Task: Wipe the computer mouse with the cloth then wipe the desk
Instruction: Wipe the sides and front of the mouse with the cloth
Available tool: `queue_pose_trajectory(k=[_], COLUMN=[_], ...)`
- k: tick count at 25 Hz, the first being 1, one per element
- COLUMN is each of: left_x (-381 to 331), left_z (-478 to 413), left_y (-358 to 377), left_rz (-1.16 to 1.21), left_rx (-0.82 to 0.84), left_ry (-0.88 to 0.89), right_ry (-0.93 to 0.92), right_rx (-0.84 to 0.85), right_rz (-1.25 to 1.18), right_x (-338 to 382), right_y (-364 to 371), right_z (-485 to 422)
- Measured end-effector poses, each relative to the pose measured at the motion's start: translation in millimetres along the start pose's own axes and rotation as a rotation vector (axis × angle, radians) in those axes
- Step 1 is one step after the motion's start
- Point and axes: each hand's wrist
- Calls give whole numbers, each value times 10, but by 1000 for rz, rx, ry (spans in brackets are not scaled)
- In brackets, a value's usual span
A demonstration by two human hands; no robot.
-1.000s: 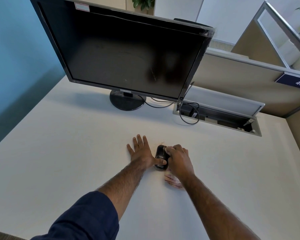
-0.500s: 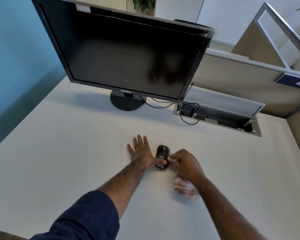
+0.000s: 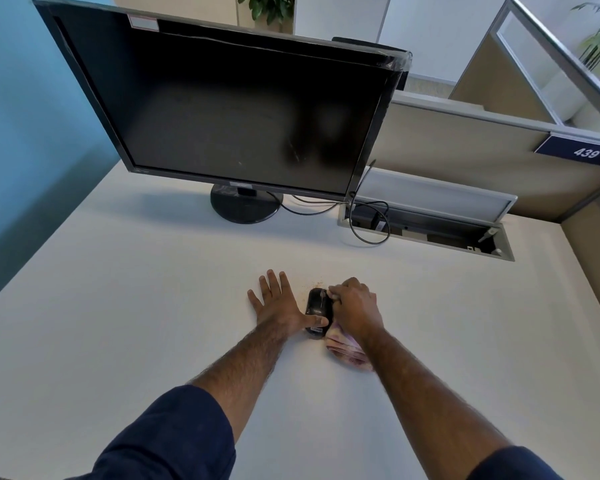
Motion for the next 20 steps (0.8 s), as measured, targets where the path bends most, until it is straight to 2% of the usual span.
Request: queue_pose_trajectory(k=[7, 11, 16, 20], left_x=[-29, -24, -10, -16], left_z=[8, 16, 14, -11], left_y=[-14, -16, -22, -2], left_rz=[-30, -17, -11, -27], left_rx=[-8, -14, -9, -1], left_ry=[-7, -5, -4, -9], right_ry=[77, 33, 27, 99], right_rx=[42, 17, 135, -27], right_rz=[-184, -197, -307, -369], right_x=[-60, -133, -255, -192], right_y=[14, 69, -106, -138], right_z=[59, 187, 162, 7])
Point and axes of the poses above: each hand's wrist, its own z-axis away from the middle knuckle, its own y-axis out of the palm, x = y × z, and after that the axes turned 2 degrees about -z, right-handed
